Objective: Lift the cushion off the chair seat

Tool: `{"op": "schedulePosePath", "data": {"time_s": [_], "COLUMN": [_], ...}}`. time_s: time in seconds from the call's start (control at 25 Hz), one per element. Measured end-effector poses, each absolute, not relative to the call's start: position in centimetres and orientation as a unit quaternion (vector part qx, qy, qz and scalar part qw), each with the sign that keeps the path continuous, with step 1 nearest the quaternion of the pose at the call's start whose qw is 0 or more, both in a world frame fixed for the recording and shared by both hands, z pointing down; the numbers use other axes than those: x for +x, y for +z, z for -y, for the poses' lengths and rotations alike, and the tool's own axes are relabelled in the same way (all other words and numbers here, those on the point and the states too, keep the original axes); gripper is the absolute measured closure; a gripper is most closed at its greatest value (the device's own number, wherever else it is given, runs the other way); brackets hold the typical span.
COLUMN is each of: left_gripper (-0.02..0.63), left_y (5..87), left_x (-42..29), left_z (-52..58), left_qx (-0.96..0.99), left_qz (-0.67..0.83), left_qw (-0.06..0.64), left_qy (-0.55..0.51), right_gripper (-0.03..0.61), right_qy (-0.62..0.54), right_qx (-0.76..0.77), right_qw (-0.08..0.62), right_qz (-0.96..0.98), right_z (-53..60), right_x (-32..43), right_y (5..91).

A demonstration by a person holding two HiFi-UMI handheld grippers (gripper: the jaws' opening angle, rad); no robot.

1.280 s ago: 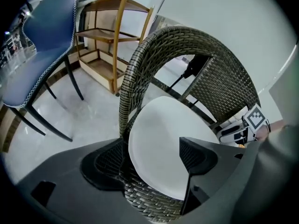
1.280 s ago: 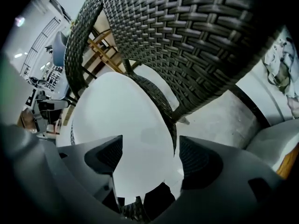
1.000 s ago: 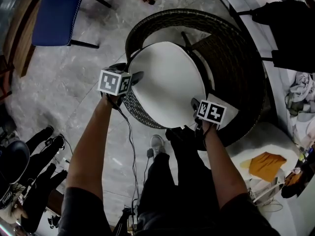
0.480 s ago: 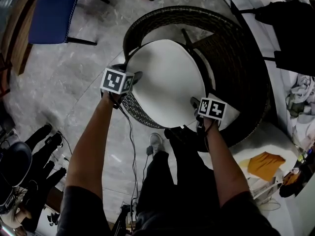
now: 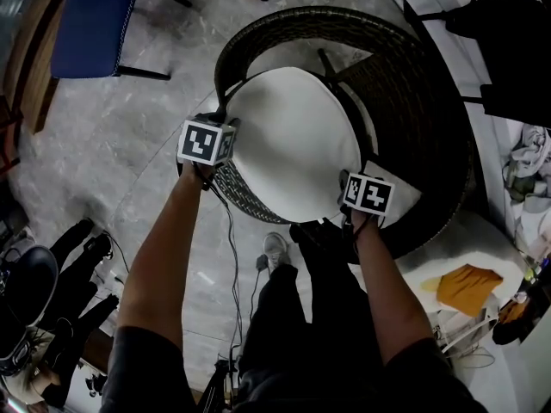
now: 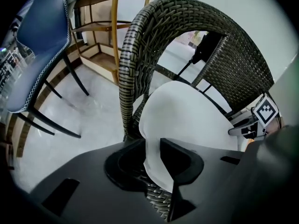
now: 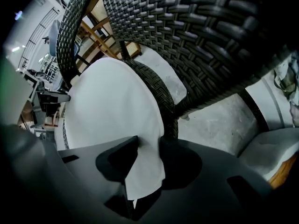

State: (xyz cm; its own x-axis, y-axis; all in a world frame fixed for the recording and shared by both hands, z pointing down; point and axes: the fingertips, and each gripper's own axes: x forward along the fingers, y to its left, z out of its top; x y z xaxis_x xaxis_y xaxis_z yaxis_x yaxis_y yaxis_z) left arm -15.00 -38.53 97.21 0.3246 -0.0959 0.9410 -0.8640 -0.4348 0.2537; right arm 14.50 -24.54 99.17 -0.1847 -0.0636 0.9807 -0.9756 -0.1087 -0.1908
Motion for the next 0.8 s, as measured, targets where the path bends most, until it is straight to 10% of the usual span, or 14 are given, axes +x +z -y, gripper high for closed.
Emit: {"op": "schedulePosePath", "data": {"time_s": [0.24, 0.8], "left_gripper": [0.563, 0.577], "left_y": [96.0, 86.2], "left_x": [-15.7, -14.7], "left_z": [38.7, 39.8], "left_qx": [0.705, 0.747], "left_qz": [0.358, 0.382], "left_qw": [0.392, 0.323], "left_qy": [0.471, 0.437], "right_gripper": [0.504, 0.517], "right_qy": [0.543, 0.524], "right_qx": [0.504, 0.544], "right_qw": [0.397, 0.332], "right_qz": [0.542, 0.565], "right_z": [25.4, 24.5], "right_x": [14.5, 14.5], "right_y": [97.5, 89.8]}}
